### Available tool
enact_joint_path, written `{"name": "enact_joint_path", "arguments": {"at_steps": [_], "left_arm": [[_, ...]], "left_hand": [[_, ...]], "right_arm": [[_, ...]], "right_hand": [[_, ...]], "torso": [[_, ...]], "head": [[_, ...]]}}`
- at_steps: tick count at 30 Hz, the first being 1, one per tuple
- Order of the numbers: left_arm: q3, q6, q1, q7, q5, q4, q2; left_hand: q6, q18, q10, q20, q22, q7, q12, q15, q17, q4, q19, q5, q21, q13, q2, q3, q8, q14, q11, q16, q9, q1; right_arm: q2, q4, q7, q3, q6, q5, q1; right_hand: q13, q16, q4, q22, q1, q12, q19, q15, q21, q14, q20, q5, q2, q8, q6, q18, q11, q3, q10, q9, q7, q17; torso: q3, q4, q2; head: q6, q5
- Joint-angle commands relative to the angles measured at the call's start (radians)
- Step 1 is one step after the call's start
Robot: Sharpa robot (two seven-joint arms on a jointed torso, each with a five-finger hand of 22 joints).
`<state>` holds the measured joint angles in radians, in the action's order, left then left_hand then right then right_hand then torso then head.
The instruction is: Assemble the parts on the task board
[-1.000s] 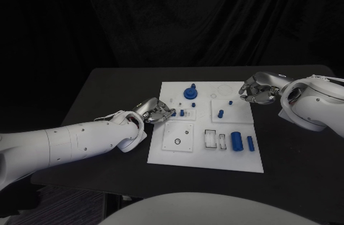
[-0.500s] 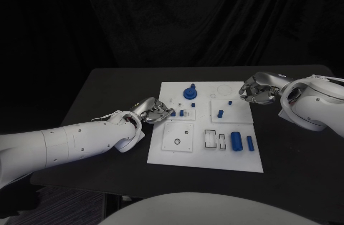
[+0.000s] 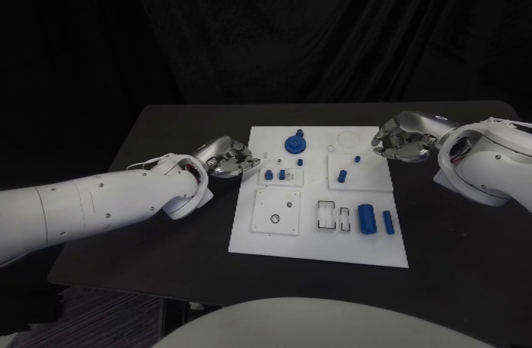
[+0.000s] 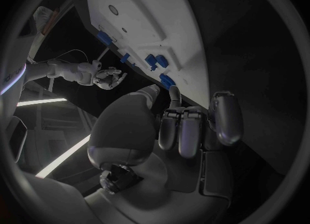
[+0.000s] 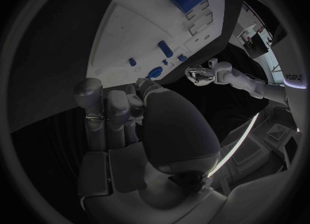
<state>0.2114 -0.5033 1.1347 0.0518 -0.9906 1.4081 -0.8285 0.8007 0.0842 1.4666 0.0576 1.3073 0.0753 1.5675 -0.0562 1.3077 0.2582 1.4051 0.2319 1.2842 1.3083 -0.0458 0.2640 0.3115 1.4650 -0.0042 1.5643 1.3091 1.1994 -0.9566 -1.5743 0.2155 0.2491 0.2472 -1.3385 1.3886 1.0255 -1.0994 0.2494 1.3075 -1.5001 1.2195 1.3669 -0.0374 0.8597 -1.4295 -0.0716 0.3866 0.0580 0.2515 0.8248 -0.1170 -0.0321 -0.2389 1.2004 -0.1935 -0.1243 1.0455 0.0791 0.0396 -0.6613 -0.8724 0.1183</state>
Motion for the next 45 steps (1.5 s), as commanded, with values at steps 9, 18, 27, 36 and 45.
{"name": "enact_joint_path", "arguments": {"at_steps": [9, 18, 27, 36, 45], "left_arm": [[-0.001, 0.294, 0.125, -0.009, 0.007, -0.043, 0.048], [0.0, 0.454, 0.157, -0.07, -0.072, -0.09, 0.1], [0.0, 0.521, 0.161, -0.048, -0.083, -0.13, 0.14], [0.0, 0.544, 0.159, -0.033, -0.085, -0.162, 0.165], [0.0, 0.562, 0.156, -0.026, -0.085, -0.174, 0.175]], "left_hand": [[-0.09, -0.031, 0.104, 0.033, 0.194, 0.05, 0.003, 0.041, 0.263, -0.08, 0.033, -0.121, 0.073, 0.263, 0.005, -0.008, -0.25, 0.106, 0.039, 0.006, -0.372, 0.179], [-0.106, -0.038, 0.104, 0.045, 0.203, 0.066, 0.003, 0.051, 0.263, -0.112, 0.051, -0.152, 0.105, 0.263, -0.011, -0.112, -0.249, 0.106, 0.054, 0.006, -0.632, 0.174], [-0.078, -0.043, 0.104, 0.048, 0.209, 0.069, 0.003, 0.053, 0.263, -0.137, 0.063, -0.143, 0.125, 0.263, -0.008, -0.131, -0.249, 0.106, 0.056, 0.006, -0.708, 0.192], [-0.073, -0.043, 0.104, 0.051, 0.209, 0.073, 0.003, 0.056, 0.263, -0.144, 0.061, -0.133, 0.123, 0.263, -0.004, -0.14, -0.25, 0.106, 0.06, 0.006, -0.741, 0.193], [-0.07, -0.042, 0.104, 0.052, 0.208, 0.074, 0.003, 0.058, 0.263, -0.144, 0.059, -0.131, 0.121, 0.263, -0.001, -0.145, -0.249, 0.106, 0.061, 0.006, -0.756, 0.189]], "right_arm": [[-0.001, -0.01, -0.016, -0.001, 0.04, -0.003, 0.003], [-0.001, -0.014, -0.022, -0.001, 0.044, -0.003, 0.003], [-0.005, -0.018, -0.024, -0.001, 0.044, -0.003, 0.003], [-0.006, -0.018, -0.021, -0.001, 0.039, -0.003, 0.003], [-0.006, -0.017, -0.018, -0.001, 0.032, -0.003, 0.002]], "right_hand": [[0.004, -0.003, -0.006, 0.095, -0.003, 0.006, 0.007, -0.002, 0.007, 0.001, 0.004, 0.004, 0.004, 0.01, 0.013, -0.004, 0.001, -0.001, 0.005, -0.002, -0.001, 0.002], [0.005, -0.004, -0.006, 0.095, -0.003, 0.006, 0.008, -0.002, 0.006, 0.0, 0.004, 0.004, 0.003, 0.011, 0.015, -0.004, 0.002, -0.002, 0.006, -0.003, 0.0, 0.003], [0.007, -0.005, -0.006, 0.095, -0.003, 0.008, 0.008, -0.002, 0.007, 0.0, 0.004, 0.004, 0.003, 0.011, 0.016, -0.004, 0.002, -0.002, 0.008, -0.003, 0.0, 0.003], [0.007, -0.005, -0.006, 0.095, -0.003, 0.008, 0.008, -0.002, 0.007, 0.0, 0.004, 0.004, 0.003, 0.011, 0.016, -0.004, 0.002, -0.002, 0.008, -0.003, 0.0, 0.003], [0.005, -0.004, -0.006, 0.095, -0.004, 0.007, 0.008, -0.003, 0.006, 0.0, 0.004, 0.005, 0.002, 0.012, 0.017, -0.004, 0.002, -0.003, 0.007, -0.003, 0.001, 0.002]], "torso": [[0.0004, -0.0029, 0.002], [-0.0045, 0.0015, -0.009], [-0.0078, 0.0036, -0.02], [-0.0094, 0.0044, -0.023], [-0.01, 0.0044, -0.022]], "head": [[0.0, 0.015], [0.0, 0.015], [0.0, 0.011], [0.0, 0.008], [0.0, 0.007]]}}
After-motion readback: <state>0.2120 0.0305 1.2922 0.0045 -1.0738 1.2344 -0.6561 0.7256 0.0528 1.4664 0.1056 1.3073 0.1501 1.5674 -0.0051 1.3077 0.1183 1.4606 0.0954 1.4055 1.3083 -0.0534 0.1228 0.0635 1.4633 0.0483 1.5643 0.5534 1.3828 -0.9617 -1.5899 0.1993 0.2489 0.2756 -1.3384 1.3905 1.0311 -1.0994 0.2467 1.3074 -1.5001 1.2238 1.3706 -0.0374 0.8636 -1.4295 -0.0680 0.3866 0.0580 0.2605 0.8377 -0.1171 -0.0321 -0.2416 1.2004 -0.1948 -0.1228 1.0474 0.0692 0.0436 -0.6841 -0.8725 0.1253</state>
